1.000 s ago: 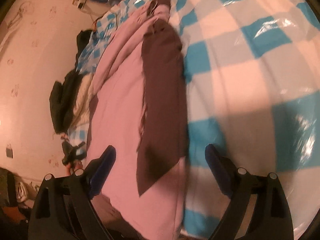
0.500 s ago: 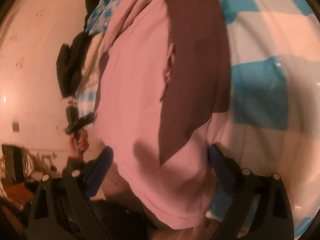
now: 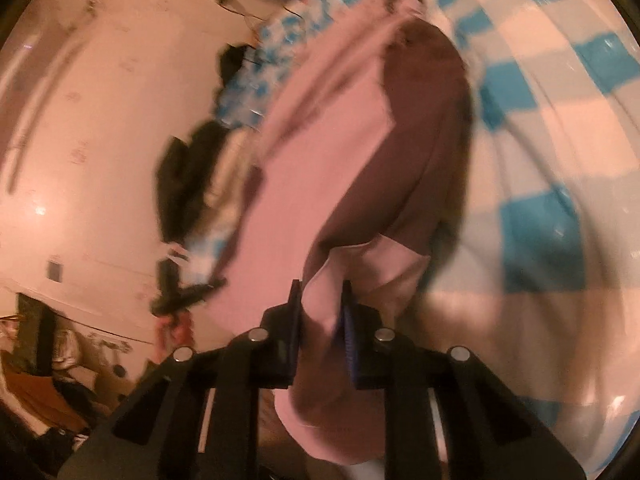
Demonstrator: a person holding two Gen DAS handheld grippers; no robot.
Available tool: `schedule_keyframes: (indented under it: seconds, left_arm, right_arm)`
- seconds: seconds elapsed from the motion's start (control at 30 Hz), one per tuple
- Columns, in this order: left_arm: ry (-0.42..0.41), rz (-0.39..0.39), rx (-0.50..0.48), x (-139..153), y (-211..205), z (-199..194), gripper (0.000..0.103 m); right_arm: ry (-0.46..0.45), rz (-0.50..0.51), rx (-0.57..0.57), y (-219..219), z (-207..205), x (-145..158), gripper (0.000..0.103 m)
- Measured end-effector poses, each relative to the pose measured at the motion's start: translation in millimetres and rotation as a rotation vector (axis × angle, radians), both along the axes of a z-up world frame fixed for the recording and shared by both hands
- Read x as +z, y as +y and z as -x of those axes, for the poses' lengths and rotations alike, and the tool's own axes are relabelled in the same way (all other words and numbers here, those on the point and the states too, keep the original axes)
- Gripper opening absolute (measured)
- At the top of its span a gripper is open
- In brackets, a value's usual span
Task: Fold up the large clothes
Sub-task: 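Grasp the jacket hem with both grippers and lift it toward the collar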
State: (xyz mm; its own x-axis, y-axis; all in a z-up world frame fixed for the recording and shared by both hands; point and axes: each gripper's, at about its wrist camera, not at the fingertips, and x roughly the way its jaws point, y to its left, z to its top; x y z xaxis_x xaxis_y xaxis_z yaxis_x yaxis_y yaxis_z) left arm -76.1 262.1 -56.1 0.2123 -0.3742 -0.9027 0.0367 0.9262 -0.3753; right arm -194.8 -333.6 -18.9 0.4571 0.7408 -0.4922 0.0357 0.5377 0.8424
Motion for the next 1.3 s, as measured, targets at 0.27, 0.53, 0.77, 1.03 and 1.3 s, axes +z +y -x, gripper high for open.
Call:
schedule_keyframes:
  seconds: [0.27,0.53,0.77,1.03,1.3]
  left_arm:
    - [0.07,-0.002,-0.032,-13.1,9.7,5.2,0.054]
    - [0.127,0.001,-0.028,-52.4,14.8,15.5,0.075]
    - [0.068,0.071,-0.009,-23.6,21.0,23.8,0.012]
    - [-0.103,0.237,-0.013,83.6,25.5,49.7,0.01]
    - [-0.144,0.246,-0.115,151.7,28.7,127.9,0.012]
  right_arm:
    - [0.158,0.175,0.006,-10.7,20.1,-13.4,0.068]
    - [0.208,0.114,0.079,4.7,23.0,-38.4,0.047]
    - [0.011,0.052,-0.022,29.9,8.6,2.1,0.02]
    - [-0.218,-0.071,-0.129,21.8,11.1,87.2,0.018]
    - [-0.298,-0.053,-0.058,-6.6,89.0,147.6,0.018]
